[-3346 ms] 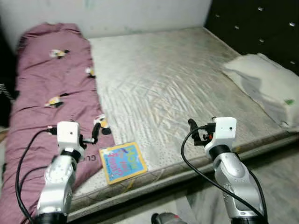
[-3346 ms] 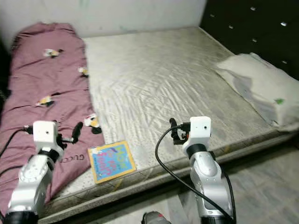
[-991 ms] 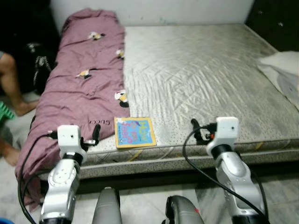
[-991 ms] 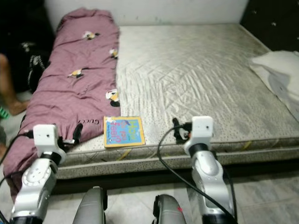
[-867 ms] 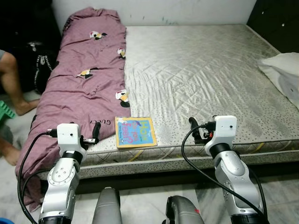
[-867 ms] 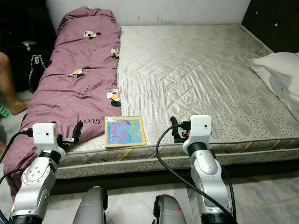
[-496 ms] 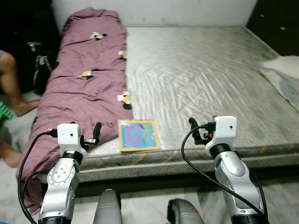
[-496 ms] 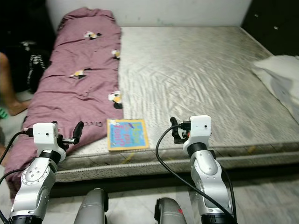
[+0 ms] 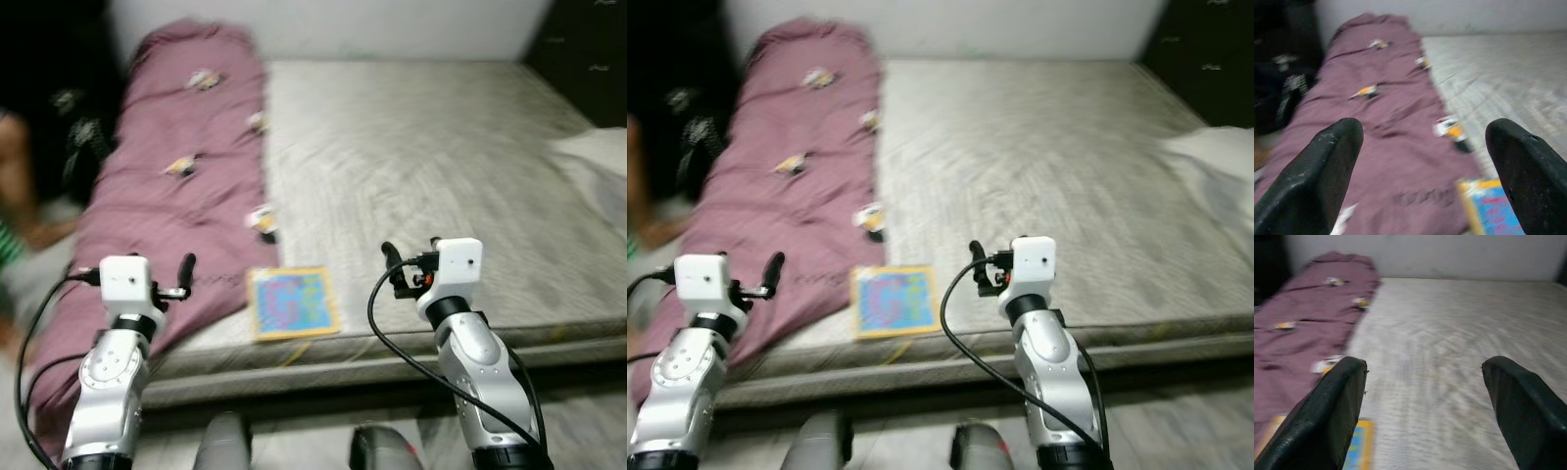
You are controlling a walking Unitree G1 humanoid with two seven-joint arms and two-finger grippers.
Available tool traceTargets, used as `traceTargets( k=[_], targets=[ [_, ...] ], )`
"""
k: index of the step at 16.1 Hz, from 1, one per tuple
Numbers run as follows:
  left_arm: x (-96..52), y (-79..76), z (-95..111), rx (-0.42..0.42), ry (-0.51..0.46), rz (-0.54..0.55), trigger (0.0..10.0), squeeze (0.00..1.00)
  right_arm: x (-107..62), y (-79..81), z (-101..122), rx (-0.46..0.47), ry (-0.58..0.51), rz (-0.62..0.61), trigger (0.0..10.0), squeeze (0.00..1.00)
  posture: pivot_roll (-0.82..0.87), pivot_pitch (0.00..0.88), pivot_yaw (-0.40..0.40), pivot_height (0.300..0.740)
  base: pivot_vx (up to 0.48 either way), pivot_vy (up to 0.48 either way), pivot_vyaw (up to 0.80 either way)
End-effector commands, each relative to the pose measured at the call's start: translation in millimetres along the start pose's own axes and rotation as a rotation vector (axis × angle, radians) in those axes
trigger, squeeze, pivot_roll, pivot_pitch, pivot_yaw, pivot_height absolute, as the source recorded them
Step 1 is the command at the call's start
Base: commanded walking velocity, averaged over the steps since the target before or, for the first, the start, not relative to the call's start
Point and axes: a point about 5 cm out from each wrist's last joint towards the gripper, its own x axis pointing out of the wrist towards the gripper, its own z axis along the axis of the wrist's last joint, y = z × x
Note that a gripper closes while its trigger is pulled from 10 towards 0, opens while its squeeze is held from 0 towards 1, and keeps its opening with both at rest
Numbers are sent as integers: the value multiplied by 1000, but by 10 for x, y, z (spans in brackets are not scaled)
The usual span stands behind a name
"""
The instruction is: Clean up the room
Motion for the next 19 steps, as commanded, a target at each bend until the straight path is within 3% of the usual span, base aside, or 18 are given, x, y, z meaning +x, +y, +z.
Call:
traceTargets(
  k=[1, 4, 9, 16, 19],
  targets=[
    [7, -92, 3, -14, -3, -35, 10000, 0, -10, -71, -3, -10, 4, -26, 10000, 0, -22, 0, -19, 663, 364, 0, 0],
    [4, -79, -4, -12, 6, -34, 10000, 0, -7, -56, -4, -7, 5, -24, 10000, 0, -18, 0, -18, 663, 335, 0, 0],
    [17, -54, -50, -10, 44, -9, 10000, 0, -9, -58, -16, -2, 7, -26, 10000, 0, -20, 0, -12, 663, 0, 0, 0],
    [19, -38, -77, -20, 69, 20, 10000, 0, -12, -71, -21, -6, 12, -19, 10000, 0, -17, 0, -23, 594, 0, 0, 0],
    [26, 53, -92, -32, 79, 93, 10000, 0, -11, -68, -20, -12, 13, -13, 10000, 0, -19, 0, -25, 594, 0, 0, 0]
  ],
)
